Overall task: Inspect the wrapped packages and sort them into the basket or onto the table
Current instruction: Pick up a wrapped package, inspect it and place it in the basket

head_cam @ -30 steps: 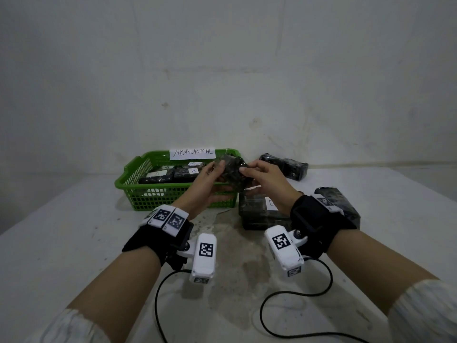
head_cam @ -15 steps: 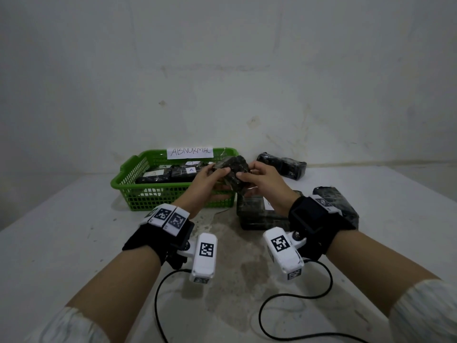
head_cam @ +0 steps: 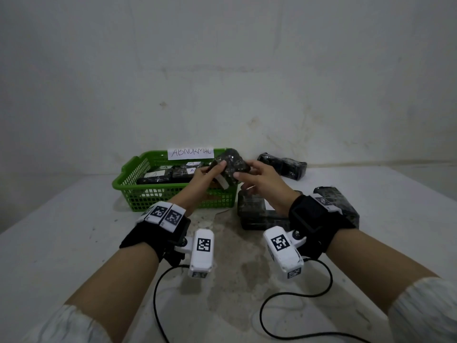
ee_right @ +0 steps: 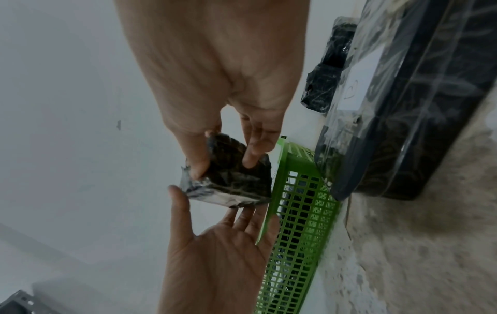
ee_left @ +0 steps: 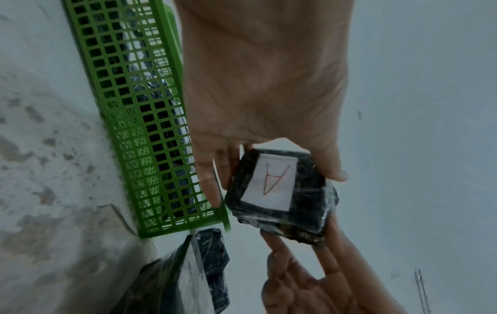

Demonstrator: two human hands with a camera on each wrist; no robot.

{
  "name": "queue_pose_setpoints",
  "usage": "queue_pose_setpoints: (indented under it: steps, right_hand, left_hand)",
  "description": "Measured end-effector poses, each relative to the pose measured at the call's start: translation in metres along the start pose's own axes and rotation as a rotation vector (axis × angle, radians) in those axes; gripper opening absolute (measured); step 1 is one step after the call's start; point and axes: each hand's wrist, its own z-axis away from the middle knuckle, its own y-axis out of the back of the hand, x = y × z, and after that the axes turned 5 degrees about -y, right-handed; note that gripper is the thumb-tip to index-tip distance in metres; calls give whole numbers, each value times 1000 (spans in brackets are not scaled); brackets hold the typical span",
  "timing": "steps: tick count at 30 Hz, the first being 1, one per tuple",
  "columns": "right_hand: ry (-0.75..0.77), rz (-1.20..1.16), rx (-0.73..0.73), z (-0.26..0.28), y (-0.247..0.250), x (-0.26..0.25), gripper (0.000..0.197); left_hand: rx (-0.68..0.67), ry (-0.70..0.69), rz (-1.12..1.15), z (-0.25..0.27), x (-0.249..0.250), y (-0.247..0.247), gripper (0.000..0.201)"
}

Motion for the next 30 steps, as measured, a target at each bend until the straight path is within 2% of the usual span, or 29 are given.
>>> queue_pose_setpoints:
  steps: [2, 4, 8, 12, 15, 17, 20, 22, 24, 25, 27, 30]
  right_hand:
    - [-29, -8, 9, -1, 0, -2, 22]
    - [-79, -32, 18, -2, 0, -4, 26]
    - [-127, -84, 44, -7, -1, -5, 31]
    - [-115, -149, 43, -7, -6, -6, 28]
    - [-98, -167, 94, -9, -13, -7, 51]
    - [-78, -90, 107, -11, -15, -7, 61]
    - [-54, -31, 71, -11, -12, -10, 60]
    - [-51, -31, -50, -11, -10, -10, 60]
    - [-58, -12, -151, -11, -11, -8, 57]
    - [-73, -20, -147, -12, -10, -6, 59]
    - [-112, -76, -43, -13, -10, -6, 68]
    - [-143, -86, 96, -16, -5, -5, 65]
  left_hand:
    - [32, 23, 76, -2, 1, 3, 42]
    - [33, 38, 58, -2, 2, 5, 44]
    - [26, 34, -3, -3, -3, 8, 36]
    - [104, 2, 77, -3, -4, 11, 33]
    - [121, 32, 49, -4, -3, 16, 30]
    - [84, 51, 62, -4, -2, 19, 29]
    - [-40, 97, 118, 0, 0, 19, 28]
    - [-149, 107, 116, 6, 1, 17, 28]
    - [-202, 104, 49, 9, 2, 12, 27]
    - [-187, 104, -24, 8, 3, 10, 27]
    - [-96, 104, -179, 5, 1, 9, 31]
    - [8, 115, -119, -3, -3, 9, 41]
